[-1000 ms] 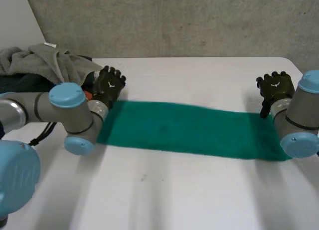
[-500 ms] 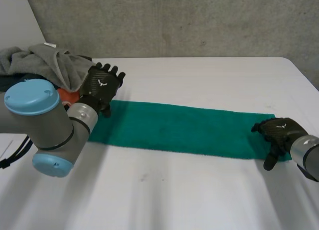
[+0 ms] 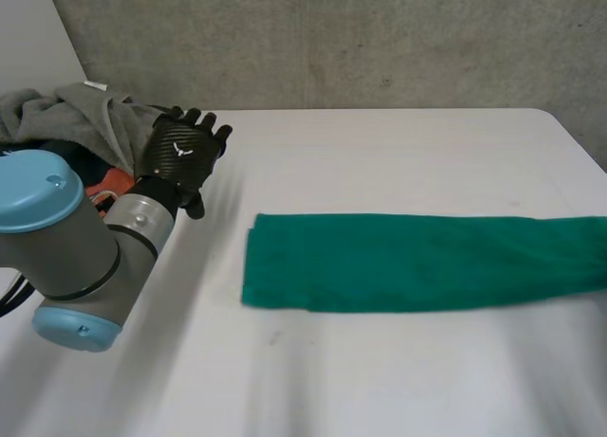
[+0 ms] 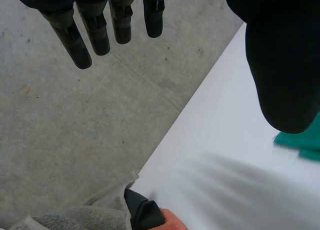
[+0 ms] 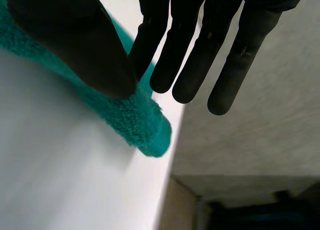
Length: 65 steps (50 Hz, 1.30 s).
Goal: Fold the laundry.
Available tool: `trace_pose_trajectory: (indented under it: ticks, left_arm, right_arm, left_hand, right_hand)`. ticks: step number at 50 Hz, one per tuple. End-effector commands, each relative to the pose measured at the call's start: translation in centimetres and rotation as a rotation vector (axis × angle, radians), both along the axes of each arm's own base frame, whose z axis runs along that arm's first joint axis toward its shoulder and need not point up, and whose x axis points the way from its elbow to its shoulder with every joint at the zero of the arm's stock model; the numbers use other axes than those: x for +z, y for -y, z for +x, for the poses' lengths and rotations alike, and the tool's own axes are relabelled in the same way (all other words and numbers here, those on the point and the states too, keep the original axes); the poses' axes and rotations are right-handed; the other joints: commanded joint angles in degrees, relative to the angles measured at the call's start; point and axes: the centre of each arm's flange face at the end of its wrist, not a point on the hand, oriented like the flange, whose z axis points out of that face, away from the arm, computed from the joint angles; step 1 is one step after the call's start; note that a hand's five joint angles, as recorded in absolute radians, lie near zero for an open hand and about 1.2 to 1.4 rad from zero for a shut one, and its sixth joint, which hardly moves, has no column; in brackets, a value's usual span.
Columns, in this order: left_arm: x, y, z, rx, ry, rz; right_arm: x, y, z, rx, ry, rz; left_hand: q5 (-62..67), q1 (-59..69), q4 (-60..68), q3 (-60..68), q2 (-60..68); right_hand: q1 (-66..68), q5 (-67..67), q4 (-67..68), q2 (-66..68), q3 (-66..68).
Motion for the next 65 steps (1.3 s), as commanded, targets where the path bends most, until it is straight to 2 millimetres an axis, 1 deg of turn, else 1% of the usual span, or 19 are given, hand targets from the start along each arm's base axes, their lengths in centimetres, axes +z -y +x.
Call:
trace_pose_trajectory:
  ticks: [1,4,5,8,9,13,17,19,23,27,32,41,42,46,50,53,55,58,65]
  left_arm:
    - [0.2,-0.6,0.3,0.001,-0.008,0.007]
    - [0.3,-0.8,0.4,0.002,-0.029,0.017]
    - [0.4,-0.9,0.4,0.0,-0.035,0.018]
    - [0.6,-1.2,0.3,-0.003,-0.063,0.03]
    - [0.6,-1.2,0.3,-0.005,-0.07,0.034]
    - [0.7,-1.7,0.2,-0.013,-0.093,0.05]
    - [0.6,-2.2,-0.1,-0.028,-0.098,0.056]
    - [0.5,-2.7,-0.7,-0.047,-0.098,0.057]
    - [0.5,-3.3,-1.4,-0.073,-0.099,0.055]
    - [0.5,-3.9,-2.1,-0.098,-0.098,0.056]
    - [0.7,-5.2,-3.4,-0.147,-0.103,0.047]
    - [-0.4,-7.1,-6.1,-0.228,-0.093,0.065]
    - [-0.4,-7.1,-6.1,-0.229,-0.091,0.065]
    - [-0.4,-7.0,-6.1,-0.226,-0.092,0.065]
    - [-0.2,-7.0,-6.0,-0.222,-0.094,0.06]
    - [0.1,-7.1,-5.8,-0.217,-0.095,0.057]
    - [0.4,-7.1,-5.6,-0.215,-0.096,0.05]
    - [1.2,-6.9,-5.1,-0.19,-0.107,0.036]
    - [1.4,-5.7,-3.0,-0.04,-0.129,0.044]
  right_arm:
    - [2.4,-0.7,10.3,0.354,-0.063,-0.152]
    - [3.1,-2.4,14.8,0.522,-0.049,-0.232]
    - [3.5,-4.1,17.9,0.649,-0.033,-0.278]
    - [3.5,-7.4,22.3,0.846,-0.014,-0.32]
    - [3.3,-9.9,24.9,0.957,0.01,-0.329]
    - [-0.4,-15.7,29.5,1.196,0.036,-0.239]
    - [-3.5,-18.9,31.8,1.293,0.033,-0.162]
    - [-3.8,-19.0,32.1,1.289,0.032,-0.156]
    - [-3.5,-17.7,31.5,1.162,0.035,-0.154]
    - [-1.6,-15.8,29.8,0.955,0.13,-0.15]
    - [1.6,-12.7,24.2,0.73,0.409,-0.058]
    - [-1.8,-11.2,18.6,0.523,0.508,0.238]
    - [-2.4,-11.0,18.1,0.506,0.495,0.257]
    - [-4.1,-9.1,16.0,0.443,0.399,0.279]
    - [-3.2,-6.4,14.7,0.375,0.309,0.129]
    - [0.2,-6.1,16.4,0.407,0.279,-0.087]
    - [2.8,-7.6,19.1,0.511,0.295,-0.182]
    - [4.1,-10.1,22.6,0.662,0.323,-0.213]
    - [0.2,-17.9,29.8,1.039,0.332,-0.058]
  left_hand:
    - [-2.6,-0.7,-1.6,-2.0,-1.7]
    - [-2.6,-0.7,-1.6,-2.0,-1.7]
    - [-2.6,-0.7,-1.6,-2.0,-1.7]
    - [-2.6,-0.7,-1.6,-2.0,-1.7]
    - [-2.6,-0.7,-1.6,-2.0,-1.7]
    - [-2.6,-0.7,-1.6,-2.0,-1.7]
    - [-2.6,-0.7,-1.6,-2.0,-1.7]
    - [-2.6,-0.7,-1.6,-2.0,-1.7]
    - [-2.6,-0.7,-1.6,-2.0,-1.7]
    - [-2.6,-0.7,-1.6,-2.0,-1.7]
    - [-2.6,-0.7,-1.6,-2.0,-1.7]
    - [-2.6,-0.7,-1.6,-2.0,-1.7]
    - [-2.6,-0.7,-1.6,-2.0,-1.7]
    - [-2.6,-0.7,-1.6,-2.0,-1.7]
    - [-2.6,-0.7,-1.6,-2.0,-1.7]
    - [-2.6,-0.7,-1.6,-2.0,-1.7]
    - [-2.6,-0.7,-1.6,-2.0,-1.7]
    - [-2.6,-0.7,-1.6,-2.0,-1.7]
    - [-2.6,-0.7,-1.6,-2.0,-1.7]
  right_hand:
    - [15.6,13.6,11.6,12.7,12.3]
    - [15.6,13.6,11.6,12.7,12.3]
    - [15.6,13.6,11.6,12.7,12.3]
    - [15.6,13.6,11.6,12.7,12.3]
    - [15.6,13.6,11.6,12.7,12.3]
    - [15.6,13.6,11.6,12.7,12.3]
    - [15.6,13.6,11.6,12.7,12.3]
    - [15.6,13.6,11.6,12.7,12.3]
    - [-54.4,-56.4,-58.4,-57.3,-57.7]
    - [-54.4,-56.4,-58.4,-57.3,-57.7]
    - [-54.4,-56.4,-58.4,-57.3,-57.7]
    - [-53.9,-55.9,-57.9,-56.8,-57.2]
    - [-46.7,-48.6,-50.7,-49.6,-50.0]
    - [15.4,13.5,11.5,12.5,12.1]
    - [15.6,13.6,11.6,12.7,12.3]
    - [15.6,13.6,11.6,12.7,12.3]
    - [15.6,13.6,11.6,12.7,12.3]
    - [15.6,13.6,11.6,12.7,12.3]
    - [15.6,13.6,11.6,12.7,12.3]
